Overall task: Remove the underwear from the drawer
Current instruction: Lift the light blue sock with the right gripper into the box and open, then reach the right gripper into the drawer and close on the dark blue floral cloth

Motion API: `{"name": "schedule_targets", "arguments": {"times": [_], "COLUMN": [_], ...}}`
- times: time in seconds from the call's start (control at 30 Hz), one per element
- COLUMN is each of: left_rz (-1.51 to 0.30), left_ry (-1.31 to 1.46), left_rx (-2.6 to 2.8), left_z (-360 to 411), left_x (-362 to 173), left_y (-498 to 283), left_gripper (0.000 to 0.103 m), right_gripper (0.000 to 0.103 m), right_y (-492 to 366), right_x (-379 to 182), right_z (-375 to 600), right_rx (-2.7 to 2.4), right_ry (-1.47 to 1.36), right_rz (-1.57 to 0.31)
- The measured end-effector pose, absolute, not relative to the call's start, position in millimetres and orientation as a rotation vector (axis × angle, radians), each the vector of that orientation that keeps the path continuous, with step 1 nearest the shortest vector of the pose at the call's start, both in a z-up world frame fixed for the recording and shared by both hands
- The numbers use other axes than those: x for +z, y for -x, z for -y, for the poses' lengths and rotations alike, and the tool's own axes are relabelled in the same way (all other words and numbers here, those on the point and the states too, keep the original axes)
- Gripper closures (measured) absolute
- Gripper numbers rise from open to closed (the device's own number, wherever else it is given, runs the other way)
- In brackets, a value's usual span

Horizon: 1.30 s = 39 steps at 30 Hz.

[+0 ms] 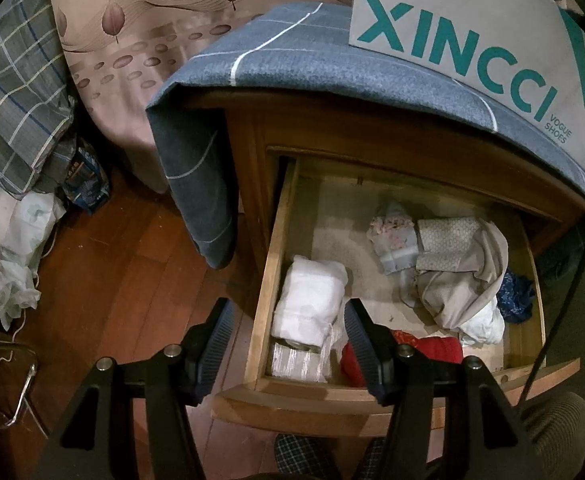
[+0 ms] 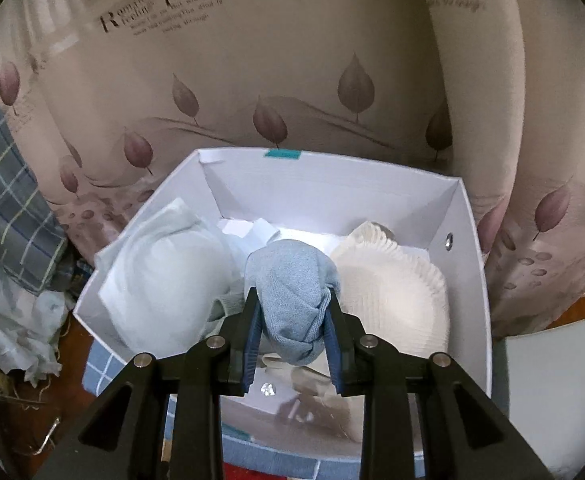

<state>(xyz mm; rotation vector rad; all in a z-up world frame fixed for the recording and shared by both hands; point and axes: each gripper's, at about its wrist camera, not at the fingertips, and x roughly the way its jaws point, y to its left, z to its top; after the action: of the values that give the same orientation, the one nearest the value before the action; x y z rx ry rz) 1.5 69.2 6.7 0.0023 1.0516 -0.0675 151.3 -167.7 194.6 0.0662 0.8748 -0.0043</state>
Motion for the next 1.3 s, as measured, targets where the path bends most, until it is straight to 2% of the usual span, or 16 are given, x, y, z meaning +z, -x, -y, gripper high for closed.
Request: {"name": "schedule_targets", "arguments": {"times": [0.17,0.4,0.5,0.7,1.03,1.3], "left_rz": [-1.054,-1.054,-1.056,-1.058,-1.065,-1.071], "left_ry": [0.001,0.002,0.002,0.011,0.015,0.020], "left_rx": [-0.068,-0.066,-0.067,-0.067,-0.062,-0.061], "left_z": [-70,-70,-70,-72,-72,-74], "left_x": [6,5,5,5,4,2], "left_y": [-2,-2,-2,-2,-3,-3], "left_gripper": [0.044,0.044,0.044,0.044,0.044,0.044], "right_gripper": [0.075,0.066,0.046,0.037,0.036,0.036], "right_y": [-152,-146,-140,-128,-82,-33], "right_x": [179,179,183,198,220,208], "right_z": [171,174,174,171,171,184], "right_rx": [-0.010,-0.010,-0.016,-0.004,0.074,0.145], "right_ry": [-0.075,-0.080,-0.079,-0.064,-0.042,-0.052], "right_rz": [-0.908,-0.920,-0.906,-0.879,-0.858,-0.894]}}
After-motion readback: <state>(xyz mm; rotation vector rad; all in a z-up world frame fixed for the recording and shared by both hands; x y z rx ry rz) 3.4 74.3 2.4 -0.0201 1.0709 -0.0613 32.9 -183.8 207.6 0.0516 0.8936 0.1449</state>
